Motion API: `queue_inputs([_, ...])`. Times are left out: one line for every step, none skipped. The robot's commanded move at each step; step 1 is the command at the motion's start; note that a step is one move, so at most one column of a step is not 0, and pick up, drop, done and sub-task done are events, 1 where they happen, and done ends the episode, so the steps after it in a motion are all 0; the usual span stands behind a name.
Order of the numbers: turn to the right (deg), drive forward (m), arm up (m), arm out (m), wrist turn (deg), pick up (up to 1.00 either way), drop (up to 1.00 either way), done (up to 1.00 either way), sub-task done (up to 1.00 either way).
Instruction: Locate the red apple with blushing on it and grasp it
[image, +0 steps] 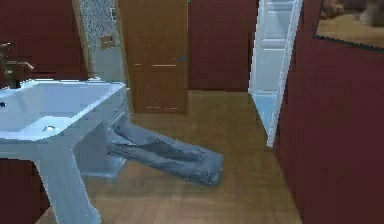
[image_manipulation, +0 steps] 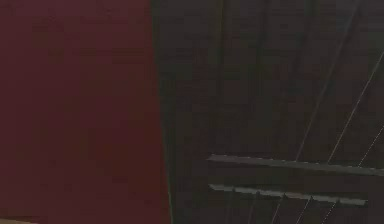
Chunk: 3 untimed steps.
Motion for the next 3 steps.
queue_inputs([0.0,1.0,0.0,0.0,0.0,0.0,0.0,0.0,0.0])
queue_inputs([0.0,0.55,0.0,0.0,0.0,0.0,0.0,0.0,0.0])
queue_inputs([-24.0,0.0,0.0,0.0,0.0,0.0,0.0,0.0,0.0])
